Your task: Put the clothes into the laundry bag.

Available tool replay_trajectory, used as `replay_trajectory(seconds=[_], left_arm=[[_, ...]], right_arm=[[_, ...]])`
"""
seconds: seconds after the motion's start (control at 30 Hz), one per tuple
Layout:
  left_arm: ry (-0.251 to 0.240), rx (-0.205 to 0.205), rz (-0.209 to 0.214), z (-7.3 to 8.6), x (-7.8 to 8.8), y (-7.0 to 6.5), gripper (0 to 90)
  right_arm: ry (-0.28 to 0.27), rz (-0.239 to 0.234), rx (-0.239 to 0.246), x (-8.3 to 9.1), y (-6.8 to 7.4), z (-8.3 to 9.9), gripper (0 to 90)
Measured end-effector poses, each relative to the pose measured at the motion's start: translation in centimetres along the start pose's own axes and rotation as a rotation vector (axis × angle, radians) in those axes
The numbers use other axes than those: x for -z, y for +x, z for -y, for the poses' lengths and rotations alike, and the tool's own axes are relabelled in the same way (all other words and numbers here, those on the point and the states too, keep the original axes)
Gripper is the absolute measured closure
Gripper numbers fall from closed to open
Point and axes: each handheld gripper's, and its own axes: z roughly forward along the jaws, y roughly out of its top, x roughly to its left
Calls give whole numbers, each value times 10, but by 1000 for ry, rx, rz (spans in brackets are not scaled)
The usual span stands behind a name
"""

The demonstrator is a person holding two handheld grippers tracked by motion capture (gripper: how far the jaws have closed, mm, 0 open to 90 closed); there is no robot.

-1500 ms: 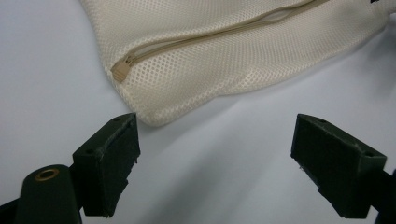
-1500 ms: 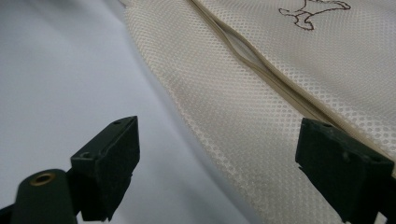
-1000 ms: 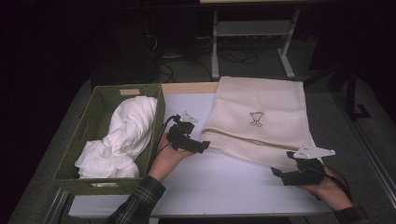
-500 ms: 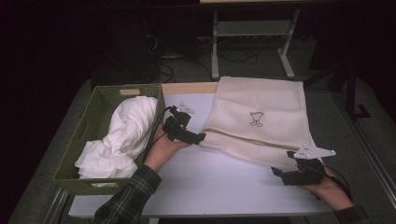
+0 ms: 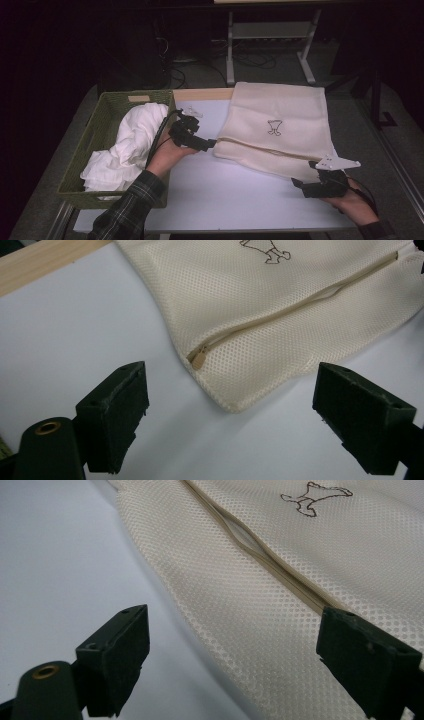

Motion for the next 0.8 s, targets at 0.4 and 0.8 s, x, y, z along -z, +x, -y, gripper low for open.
replay_trajectory(seconds=[0.4,0.8], left_arm=[[-27,-12,22,0,18,16,135],[-47,-16,17,1,35,34,135]], right_arm=[[5,4,-1,-1,0,1,131],[9,15,0,-2,-2,2,131]])
